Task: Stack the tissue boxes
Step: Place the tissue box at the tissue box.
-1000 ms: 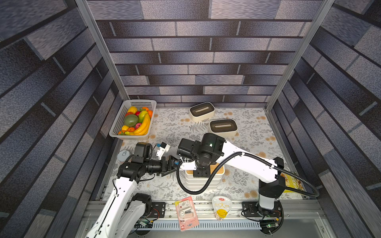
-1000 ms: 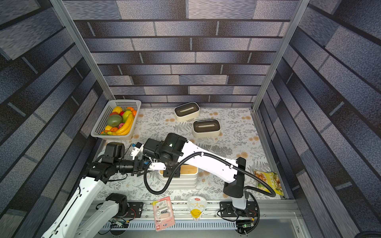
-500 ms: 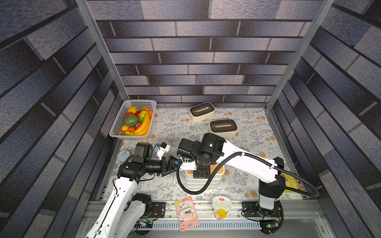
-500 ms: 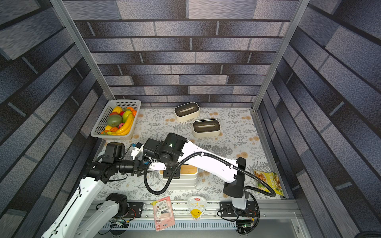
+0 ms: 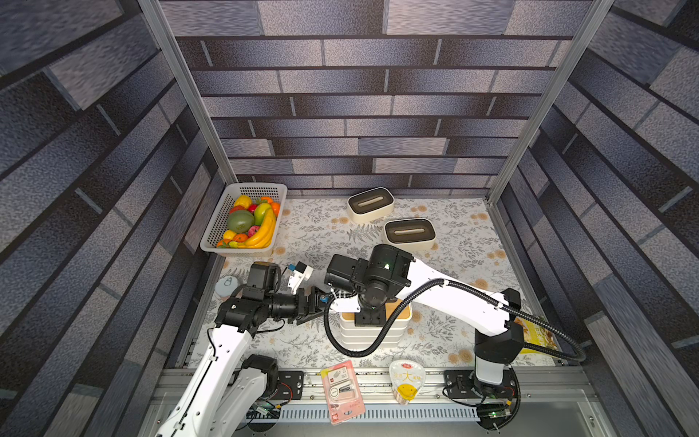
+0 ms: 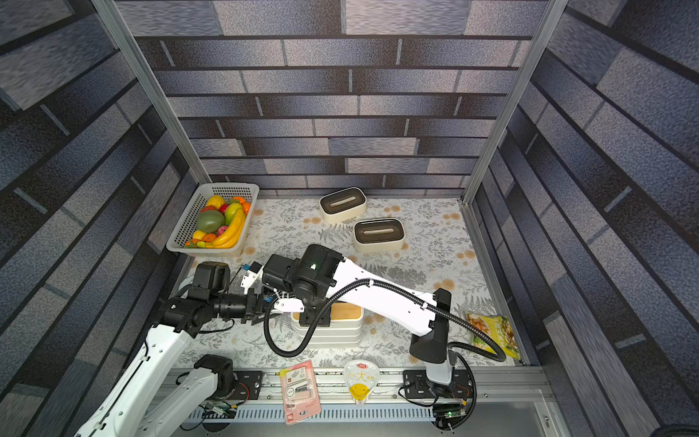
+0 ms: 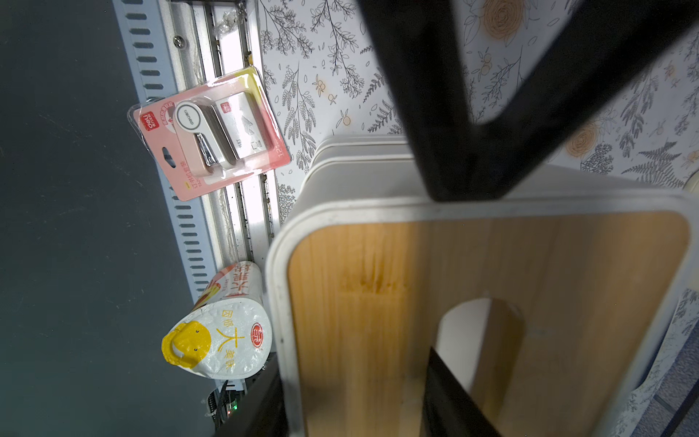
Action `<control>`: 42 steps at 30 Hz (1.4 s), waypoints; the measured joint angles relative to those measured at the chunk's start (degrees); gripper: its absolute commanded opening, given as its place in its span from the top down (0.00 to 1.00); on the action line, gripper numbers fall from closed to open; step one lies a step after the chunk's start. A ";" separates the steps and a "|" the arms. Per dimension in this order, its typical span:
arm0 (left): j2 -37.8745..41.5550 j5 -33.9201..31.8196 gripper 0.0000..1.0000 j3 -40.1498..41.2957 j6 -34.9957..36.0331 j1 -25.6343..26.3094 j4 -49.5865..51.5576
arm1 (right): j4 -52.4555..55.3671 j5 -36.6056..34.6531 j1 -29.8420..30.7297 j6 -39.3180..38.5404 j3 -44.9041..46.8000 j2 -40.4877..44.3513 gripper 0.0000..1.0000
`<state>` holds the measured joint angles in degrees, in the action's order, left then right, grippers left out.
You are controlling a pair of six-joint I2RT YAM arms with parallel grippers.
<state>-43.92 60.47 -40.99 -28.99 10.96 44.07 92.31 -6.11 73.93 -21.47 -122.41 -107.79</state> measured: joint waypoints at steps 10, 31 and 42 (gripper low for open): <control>0.00 -0.74 0.00 0.00 0.00 0.00 0.02 | 0.02 -0.04 0.00 0.02 0.00 0.00 0.46; 0.00 -0.79 0.00 -0.02 0.02 0.33 0.09 | 0.02 -2.54 0.13 0.02 -0.02 0.02 0.36; 0.00 -0.72 0.00 -0.39 0.00 0.31 0.28 | 0.00 -3.28 0.33 0.00 -0.74 0.42 0.32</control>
<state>-43.92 59.75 -41.39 -28.99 11.27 44.36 92.31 -9.39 74.26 -21.47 -123.15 -107.37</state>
